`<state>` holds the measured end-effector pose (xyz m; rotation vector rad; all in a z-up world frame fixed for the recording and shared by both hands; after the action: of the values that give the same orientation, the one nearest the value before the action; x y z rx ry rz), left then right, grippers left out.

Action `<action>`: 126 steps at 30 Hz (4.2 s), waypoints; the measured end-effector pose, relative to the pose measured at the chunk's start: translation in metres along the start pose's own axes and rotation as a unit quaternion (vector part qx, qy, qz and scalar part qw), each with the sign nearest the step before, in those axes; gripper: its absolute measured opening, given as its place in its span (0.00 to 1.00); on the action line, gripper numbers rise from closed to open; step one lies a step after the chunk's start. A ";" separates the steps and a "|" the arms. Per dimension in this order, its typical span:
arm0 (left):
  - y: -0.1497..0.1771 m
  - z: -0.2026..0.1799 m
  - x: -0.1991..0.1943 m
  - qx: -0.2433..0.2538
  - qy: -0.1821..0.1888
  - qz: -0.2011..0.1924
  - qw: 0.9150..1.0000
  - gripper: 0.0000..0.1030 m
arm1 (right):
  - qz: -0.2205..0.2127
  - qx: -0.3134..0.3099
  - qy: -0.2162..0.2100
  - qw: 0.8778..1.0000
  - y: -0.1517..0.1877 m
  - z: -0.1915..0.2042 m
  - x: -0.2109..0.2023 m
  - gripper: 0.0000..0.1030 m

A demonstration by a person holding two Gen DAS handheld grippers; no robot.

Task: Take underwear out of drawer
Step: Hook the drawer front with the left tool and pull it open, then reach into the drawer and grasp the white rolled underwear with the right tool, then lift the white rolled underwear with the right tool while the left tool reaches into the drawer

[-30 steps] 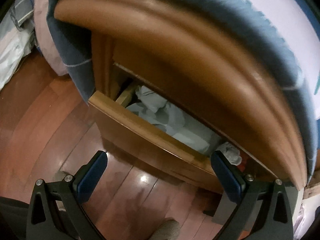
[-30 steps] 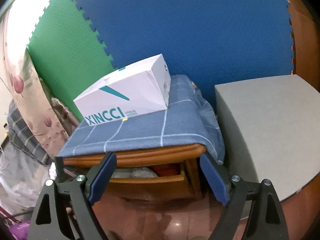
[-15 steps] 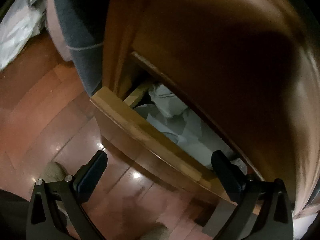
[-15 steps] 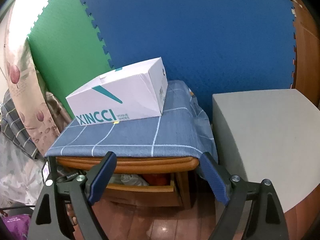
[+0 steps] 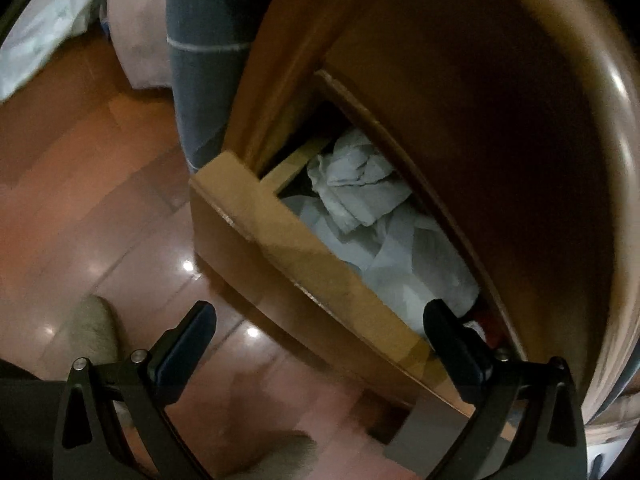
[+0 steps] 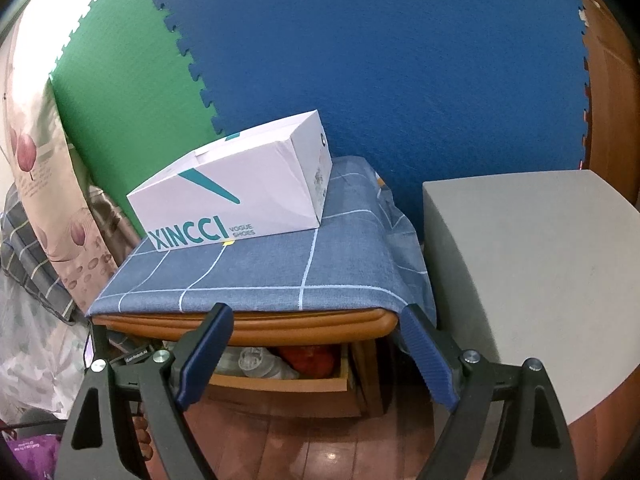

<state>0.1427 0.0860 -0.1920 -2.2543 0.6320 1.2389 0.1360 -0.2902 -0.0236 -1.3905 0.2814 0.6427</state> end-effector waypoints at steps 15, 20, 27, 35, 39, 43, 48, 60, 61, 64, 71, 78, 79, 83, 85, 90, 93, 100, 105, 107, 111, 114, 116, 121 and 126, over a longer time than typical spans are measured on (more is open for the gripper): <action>0.022 0.025 -0.016 0.035 -0.028 0.001 0.999 1.00 | -0.003 -0.005 0.003 1.000 0.001 -0.001 -0.002 0.85; 0.027 0.030 -0.018 0.042 -0.032 -0.003 0.999 1.00 | -0.006 -0.031 0.006 0.999 0.003 0.007 -0.005 0.85; 0.033 0.035 -0.020 0.061 -0.038 -0.002 0.997 1.00 | -0.007 -0.045 0.008 0.999 0.005 0.012 -0.011 0.85; 0.042 0.042 -0.028 0.076 -0.044 0.005 0.996 1.00 | -0.011 -0.052 0.015 0.998 0.001 0.010 -0.021 0.85; 0.047 0.045 -0.033 0.085 -0.048 0.012 0.995 1.00 | -0.017 -0.057 0.018 0.998 -0.001 0.009 -0.028 0.85; 0.054 0.051 -0.041 0.092 -0.052 0.015 0.994 1.00 | -0.018 -0.062 0.019 0.998 -0.001 0.009 -0.032 0.85; 0.060 0.057 -0.047 0.099 -0.055 0.021 0.993 1.00 | -0.012 -0.064 0.014 0.998 0.003 0.011 -0.028 0.85; 0.067 0.064 -0.052 0.110 -0.071 0.021 0.991 1.00 | 0.049 -0.100 -0.040 0.993 0.024 0.043 -0.005 0.85; 0.066 0.065 -0.052 0.111 -0.070 0.020 0.991 1.00 | 0.064 -0.108 -0.051 0.991 0.029 0.049 -0.001 0.85; 0.066 0.067 -0.055 0.112 -0.066 0.020 0.991 1.00 | 0.093 -0.138 -0.076 0.983 0.044 0.067 0.003 0.85; 0.066 0.067 -0.064 0.115 -0.060 0.012 0.992 1.00 | 0.202 -0.241 -0.126 0.941 0.099 0.121 0.025 0.85; 0.075 0.068 -0.095 0.147 -0.083 -0.005 0.986 0.95 | 0.299 -0.236 -0.173 0.908 0.133 0.138 0.049 0.79; 0.073 0.067 -0.100 0.148 -0.079 -0.012 0.986 0.95 | 0.307 -0.228 -0.177 0.907 0.135 0.138 0.052 0.71; 0.063 0.058 -0.126 0.167 -0.062 -0.057 0.982 0.95 | 0.344 -0.205 -0.177 0.899 0.147 0.141 0.068 0.57; 0.061 0.051 -0.135 0.192 -0.074 -0.086 0.975 0.95 | 0.354 -0.202 -0.176 0.896 0.150 0.143 0.073 0.57; 0.062 0.039 -0.151 0.239 -0.097 -0.122 0.958 0.97 | 0.379 -0.194 -0.179 0.887 0.157 0.151 0.088 0.45; 0.059 0.036 -0.161 0.265 -0.114 -0.134 0.948 0.98 | 0.389 -0.202 -0.172 0.882 0.162 0.156 0.097 0.45; 0.053 0.035 -0.168 0.265 -0.102 -0.134 0.949 1.00 | 0.416 -0.219 -0.136 0.872 0.180 0.158 0.119 0.45; 0.053 0.033 -0.169 0.258 -0.067 -0.127 0.955 0.99 | 0.414 -0.230 -0.104 0.875 0.181 0.154 0.130 0.45; 0.055 0.032 -0.171 0.261 -0.052 -0.133 0.955 0.99 | 0.423 -0.227 -0.100 0.872 0.187 0.151 0.136 0.44; 0.058 0.026 -0.173 0.276 -0.048 -0.143 0.949 0.99 | 0.420 -0.220 -0.108 0.874 0.190 0.152 0.137 0.13; 0.061 0.022 -0.174 0.301 -0.049 -0.145 0.941 0.99 | 0.399 -0.239 -0.106 0.879 0.189 0.154 0.132 0.11; 0.064 0.017 -0.174 0.318 -0.053 -0.150 0.935 0.99 | 0.386 -0.239 -0.114 0.884 0.185 0.155 0.124 0.10; 0.069 0.000 -0.175 0.364 -0.044 -0.141 0.920 0.99 | 0.338 -0.181 -0.148 0.912 0.145 0.145 0.095 0.08; 0.077 -0.036 -0.171 0.473 -0.011 -0.123 0.872 0.99 | 0.293 -0.126 -0.189 0.929 0.116 0.133 0.054 0.08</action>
<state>0.0370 0.0317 -0.0420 -1.4208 0.7060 0.5991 0.0886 -0.1431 -0.1237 -1.3901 0.3118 1.4677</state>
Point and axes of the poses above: each gripper's, at about its wrist camera, not at the fingertips, and x roughly the way its jaws point, z to its left, y to its underside, the point moved 6 cm from there along x, roughly the way its jaws point, and after that the axes turned 6 degrees about -x, right-handed, at the moved point
